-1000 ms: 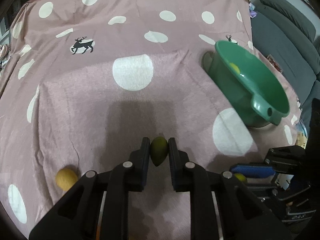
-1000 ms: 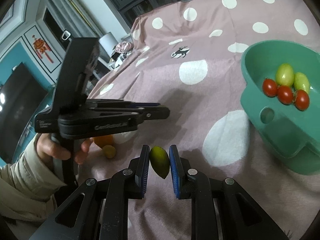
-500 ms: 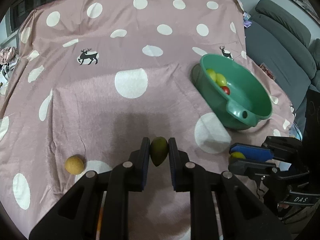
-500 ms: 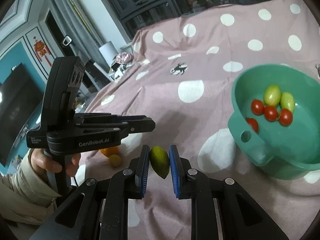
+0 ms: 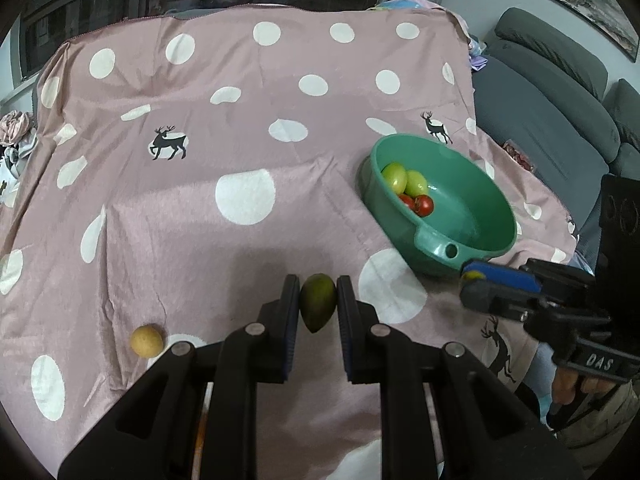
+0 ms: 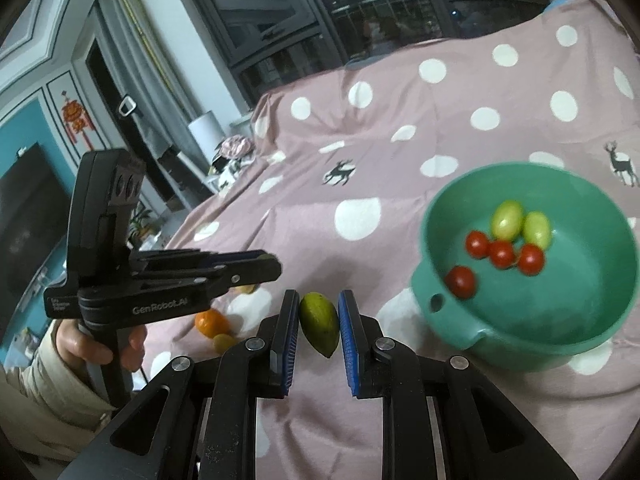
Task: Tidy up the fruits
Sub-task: 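Carry both green plums over the teal basin with both tools, then open both tools to drop the green plums into the basin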
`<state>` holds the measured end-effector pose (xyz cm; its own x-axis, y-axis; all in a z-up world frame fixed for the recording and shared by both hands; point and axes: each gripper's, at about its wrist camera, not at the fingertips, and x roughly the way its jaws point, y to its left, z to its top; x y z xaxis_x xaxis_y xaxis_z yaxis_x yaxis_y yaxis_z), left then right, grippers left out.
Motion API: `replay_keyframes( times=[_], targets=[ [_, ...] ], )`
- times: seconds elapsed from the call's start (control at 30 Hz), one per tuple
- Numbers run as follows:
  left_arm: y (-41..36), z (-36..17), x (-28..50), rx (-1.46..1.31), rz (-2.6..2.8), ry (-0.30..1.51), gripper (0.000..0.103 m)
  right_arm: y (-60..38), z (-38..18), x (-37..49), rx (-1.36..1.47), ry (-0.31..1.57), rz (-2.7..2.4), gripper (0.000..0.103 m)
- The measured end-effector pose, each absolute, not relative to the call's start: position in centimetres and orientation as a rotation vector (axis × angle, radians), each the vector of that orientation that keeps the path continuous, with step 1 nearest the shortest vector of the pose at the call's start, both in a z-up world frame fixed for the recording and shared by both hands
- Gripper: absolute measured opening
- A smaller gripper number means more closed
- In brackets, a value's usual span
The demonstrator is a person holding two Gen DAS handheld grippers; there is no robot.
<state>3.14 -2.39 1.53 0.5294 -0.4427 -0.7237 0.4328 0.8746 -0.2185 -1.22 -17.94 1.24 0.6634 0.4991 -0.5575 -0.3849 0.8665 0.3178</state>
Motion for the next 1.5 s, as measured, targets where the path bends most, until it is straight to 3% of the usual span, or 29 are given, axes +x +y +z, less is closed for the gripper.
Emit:
replay_keyframes(
  times=[0.87, 1.5],
  targets=[
    [-11.5, 3.1, 6.3, 0.033, -0.686, 0.818, 0.018, -26.3, 0.6, -0.1, 0.267, 0.63, 0.323, 0.022],
    [-16.1, 0.2, 7.6, 0.123, -0.729, 0.882, 0.018, -28.4, -0.7, 0.2, 0.28, 0.66, 0.248, 0.022]
  ],
)
